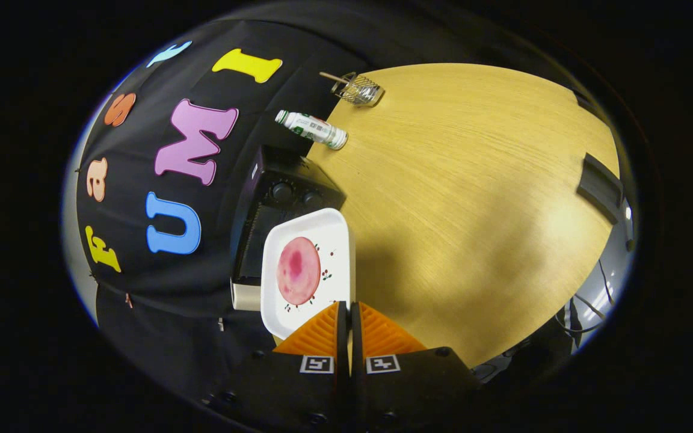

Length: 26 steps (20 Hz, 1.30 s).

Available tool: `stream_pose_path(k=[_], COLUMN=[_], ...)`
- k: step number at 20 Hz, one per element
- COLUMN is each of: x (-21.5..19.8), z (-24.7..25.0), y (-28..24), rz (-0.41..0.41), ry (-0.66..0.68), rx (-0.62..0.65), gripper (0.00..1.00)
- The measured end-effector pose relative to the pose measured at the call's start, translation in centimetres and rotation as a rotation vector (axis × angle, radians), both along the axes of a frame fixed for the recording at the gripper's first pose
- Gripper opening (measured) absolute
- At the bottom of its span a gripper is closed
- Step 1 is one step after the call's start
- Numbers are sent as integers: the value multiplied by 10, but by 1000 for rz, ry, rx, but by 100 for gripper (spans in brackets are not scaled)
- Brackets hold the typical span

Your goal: Open the toaster oven, put the food inside, and close the toaster oven door.

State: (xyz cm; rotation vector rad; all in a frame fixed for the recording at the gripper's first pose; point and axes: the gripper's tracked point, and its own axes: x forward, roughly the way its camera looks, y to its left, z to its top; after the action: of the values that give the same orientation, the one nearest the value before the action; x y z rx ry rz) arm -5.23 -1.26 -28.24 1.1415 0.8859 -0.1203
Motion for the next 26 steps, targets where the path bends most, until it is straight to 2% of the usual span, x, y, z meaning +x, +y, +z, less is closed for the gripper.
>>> stream_pose_path(k=[5,10,17,26], x=[35,83,145,209], z=[-17,-35,-62,-77], y=[56,92,124,145], rz=[43,2,-169,-311], ry=[19,14,37,5], rx=[-7,12,58,65], gripper=[5,5,5,5])
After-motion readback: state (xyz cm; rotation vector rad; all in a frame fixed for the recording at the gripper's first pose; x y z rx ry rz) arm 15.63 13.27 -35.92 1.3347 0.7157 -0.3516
